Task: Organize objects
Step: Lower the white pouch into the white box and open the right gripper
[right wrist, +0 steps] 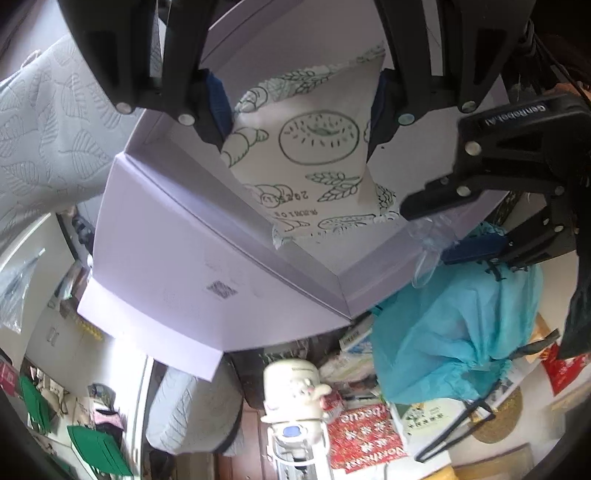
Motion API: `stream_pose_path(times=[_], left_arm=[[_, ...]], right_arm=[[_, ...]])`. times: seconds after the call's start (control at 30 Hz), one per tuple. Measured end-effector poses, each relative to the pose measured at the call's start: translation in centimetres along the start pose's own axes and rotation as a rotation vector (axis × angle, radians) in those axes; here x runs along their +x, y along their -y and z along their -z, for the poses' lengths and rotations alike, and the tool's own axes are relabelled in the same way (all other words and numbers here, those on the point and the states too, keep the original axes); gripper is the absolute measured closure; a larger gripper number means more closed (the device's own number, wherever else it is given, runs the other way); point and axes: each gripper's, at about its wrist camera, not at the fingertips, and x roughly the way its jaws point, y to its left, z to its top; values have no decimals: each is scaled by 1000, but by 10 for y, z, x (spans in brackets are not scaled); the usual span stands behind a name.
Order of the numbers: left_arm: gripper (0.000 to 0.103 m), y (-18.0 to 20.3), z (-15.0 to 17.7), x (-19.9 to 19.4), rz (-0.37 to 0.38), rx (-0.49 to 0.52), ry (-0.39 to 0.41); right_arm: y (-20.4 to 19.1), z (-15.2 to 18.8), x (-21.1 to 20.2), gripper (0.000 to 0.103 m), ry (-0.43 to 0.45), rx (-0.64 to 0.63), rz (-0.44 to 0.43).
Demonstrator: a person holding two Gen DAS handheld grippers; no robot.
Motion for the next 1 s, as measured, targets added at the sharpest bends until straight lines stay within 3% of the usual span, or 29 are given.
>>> stream_pose_path(times=[0.17, 0.53, 0.87, 1.0], left_arm=[[43, 0, -1, 0, -1, -14, -4], [35, 0, -6, -20, -15, -35, 52], [34, -5, 8, -58, 10, -88, 91], [34, -5, 13, -78, -15, -79, 104]], right_arm=[[2, 1, -2, 34, -7, 8, 26], [3, 0, -26, 31, 33, 17, 51], [-22, 2, -70, 25, 128, -34, 78], [-31, 7, -78, 24, 118, -44, 61]])
